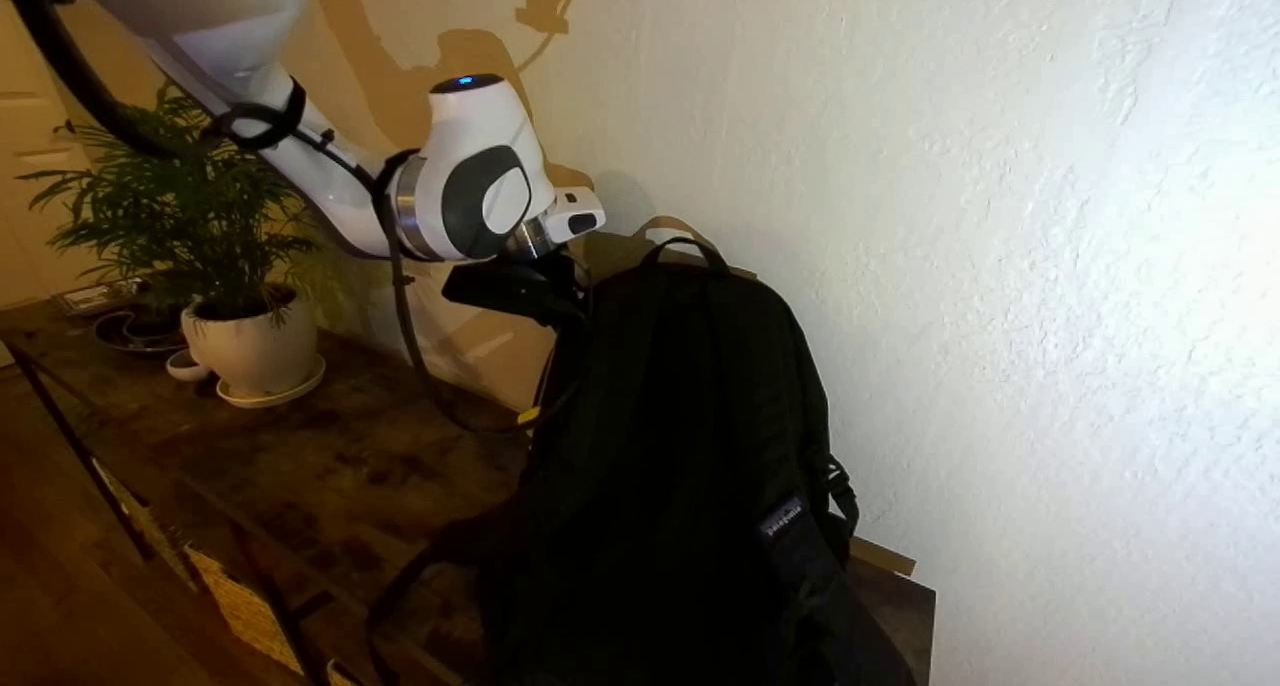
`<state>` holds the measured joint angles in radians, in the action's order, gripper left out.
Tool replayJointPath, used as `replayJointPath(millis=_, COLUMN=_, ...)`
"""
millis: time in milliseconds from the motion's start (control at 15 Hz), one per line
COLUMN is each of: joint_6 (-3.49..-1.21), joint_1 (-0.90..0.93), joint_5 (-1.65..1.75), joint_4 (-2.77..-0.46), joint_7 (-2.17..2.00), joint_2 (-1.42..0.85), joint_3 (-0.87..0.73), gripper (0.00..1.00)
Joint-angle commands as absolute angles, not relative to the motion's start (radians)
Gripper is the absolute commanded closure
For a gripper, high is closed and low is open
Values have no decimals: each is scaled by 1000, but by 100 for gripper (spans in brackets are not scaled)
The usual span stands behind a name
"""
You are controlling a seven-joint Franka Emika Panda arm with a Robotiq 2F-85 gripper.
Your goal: Put the yellow thing in the bag
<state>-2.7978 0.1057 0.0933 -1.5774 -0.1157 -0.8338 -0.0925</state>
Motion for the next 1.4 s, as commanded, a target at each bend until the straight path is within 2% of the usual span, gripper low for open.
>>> replayJointPath(millis=0, joint_6=-2753, joint_1=152, joint_5=129, joint_4=-1692, joint_7=-135, joint_2=-678, joint_3=-146, gripper=98)
replayJointPath(millis=533, joint_6=-2643, joint_1=274, joint_5=334, joint_4=-1704, joint_7=-273, joint_2=-556, joint_3=-311, gripper=98)
replayJointPath(millis=1333, joint_6=-2607, joint_1=224, joint_5=324, joint_4=-1716, joint_7=-271, joint_2=-634, joint_3=-218, gripper=97)
